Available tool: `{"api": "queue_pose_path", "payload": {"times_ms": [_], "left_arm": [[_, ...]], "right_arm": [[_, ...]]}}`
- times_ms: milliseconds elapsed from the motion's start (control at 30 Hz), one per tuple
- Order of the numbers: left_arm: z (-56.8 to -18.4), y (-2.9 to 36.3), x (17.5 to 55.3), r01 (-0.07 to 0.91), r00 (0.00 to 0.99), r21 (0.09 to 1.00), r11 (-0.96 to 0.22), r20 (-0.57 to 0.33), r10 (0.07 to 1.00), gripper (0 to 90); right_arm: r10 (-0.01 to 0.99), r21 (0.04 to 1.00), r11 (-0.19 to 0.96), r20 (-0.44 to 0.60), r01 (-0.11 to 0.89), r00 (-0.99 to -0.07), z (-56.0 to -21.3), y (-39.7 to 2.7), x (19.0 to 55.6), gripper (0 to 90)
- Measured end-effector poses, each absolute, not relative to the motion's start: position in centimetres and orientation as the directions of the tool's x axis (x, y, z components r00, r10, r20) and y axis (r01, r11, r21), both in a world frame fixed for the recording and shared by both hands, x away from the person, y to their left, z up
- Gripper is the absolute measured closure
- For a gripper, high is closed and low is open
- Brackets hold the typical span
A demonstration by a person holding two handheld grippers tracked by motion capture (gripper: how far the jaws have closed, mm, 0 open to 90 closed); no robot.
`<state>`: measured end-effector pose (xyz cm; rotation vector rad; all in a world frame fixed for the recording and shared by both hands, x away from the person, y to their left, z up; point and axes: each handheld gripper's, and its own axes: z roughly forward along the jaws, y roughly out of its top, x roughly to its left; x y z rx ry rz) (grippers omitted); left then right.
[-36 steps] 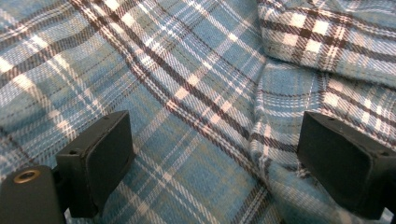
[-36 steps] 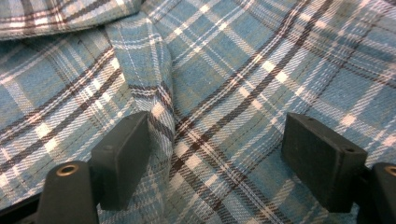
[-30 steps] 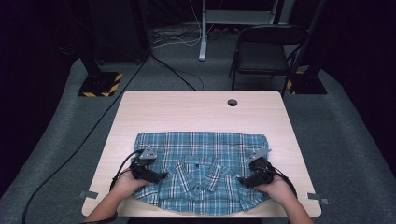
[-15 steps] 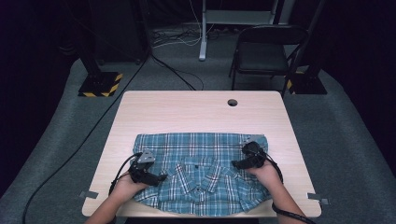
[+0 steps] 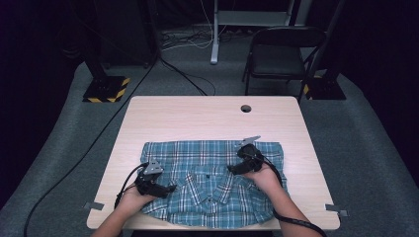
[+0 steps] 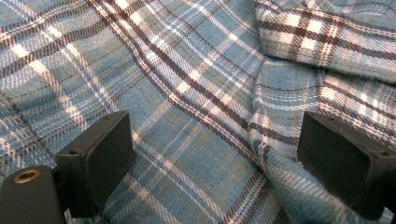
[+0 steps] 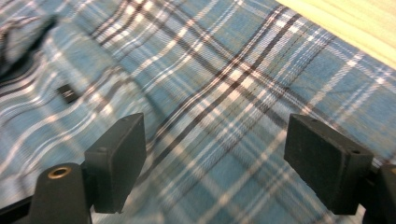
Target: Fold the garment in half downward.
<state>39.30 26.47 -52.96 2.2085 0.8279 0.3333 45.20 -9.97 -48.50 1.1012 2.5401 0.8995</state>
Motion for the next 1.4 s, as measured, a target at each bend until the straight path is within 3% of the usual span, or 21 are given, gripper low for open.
{"api": "queue_pose_path", "payload": {"times_ms": [200, 300, 367, 433, 600, 733, 867, 967, 1167, 1400], "left_arm": [[-53.0, 26.5, 39.3, 0.457, 0.76, 0.723, -0.518, -0.016, 0.649, 10.4], [-53.0, 26.5, 39.3, 0.459, 0.759, 0.722, -0.518, -0.017, 0.65, 10.3], [-53.0, 26.5, 39.3, 0.46, 0.76, 0.721, -0.518, -0.017, 0.65, 10.3], [-52.9, 26.5, 39.3, 0.46, 0.76, 0.719, -0.521, -0.016, 0.649, 10.2], [-52.9, 26.4, 39.4, 0.459, 0.762, 0.718, -0.524, -0.015, 0.648, 9.9], [-52.9, 26.4, 39.4, 0.458, 0.762, 0.72, -0.522, -0.016, 0.647, 9.8], [-53.0, 26.5, 39.3, 0.457, 0.762, 0.723, -0.518, -0.017, 0.648, 9.8], [-53.0, 26.5, 39.3, 0.456, 0.762, 0.724, -0.518, -0.017, 0.647, 9.8], [-53.0, 26.5, 39.3, 0.457, 0.762, 0.723, -0.518, -0.017, 0.648, 9.7], [-53.0, 26.5, 39.3, 0.457, 0.76, 0.724, -0.516, -0.017, 0.649, 9.5]], "right_arm": [[0.799, 0.604, 0.413, 0.12, 0.682, -0.59, -50.7, -11.5, 46.9, 19.7], [0.787, 0.663, 0.354, 0.169, 0.659, -0.594, -51.3, -12.9, 46.8, 24.5], [0.808, 0.631, 0.325, 0.202, 0.704, -0.554, -50.8, -13.0, 47.1, 23.2], [0.816, 0.625, 0.352, 0.159, 0.697, -0.555, -50.1, -12.2, 47.0, 20.6], [0.715, 0.668, 0.451, 0.127, 0.592, -0.688, -49.3, -8.1, 45.9, 18.3], [0.665, 0.653, 0.527, 0.082, 0.544, -0.743, -50.1, -5.1, 45.5, 17.4], [0.681, 0.627, 0.565, 0.012, 0.536, -0.733, -51.1, -3.6, 45.5, 14.2], [0.704, 0.635, 0.516, 0.068, 0.575, -0.707, -51.6, -3.9, 45.8, 13.2], [0.704, 0.606, 0.532, 0.072, 0.591, -0.707, -51.2, -4.0, 46.0, 16.8], [0.686, 0.642, 0.536, 0.048, 0.548, -0.726, -50.7, -2.1, 46.6, 16.4]]}}
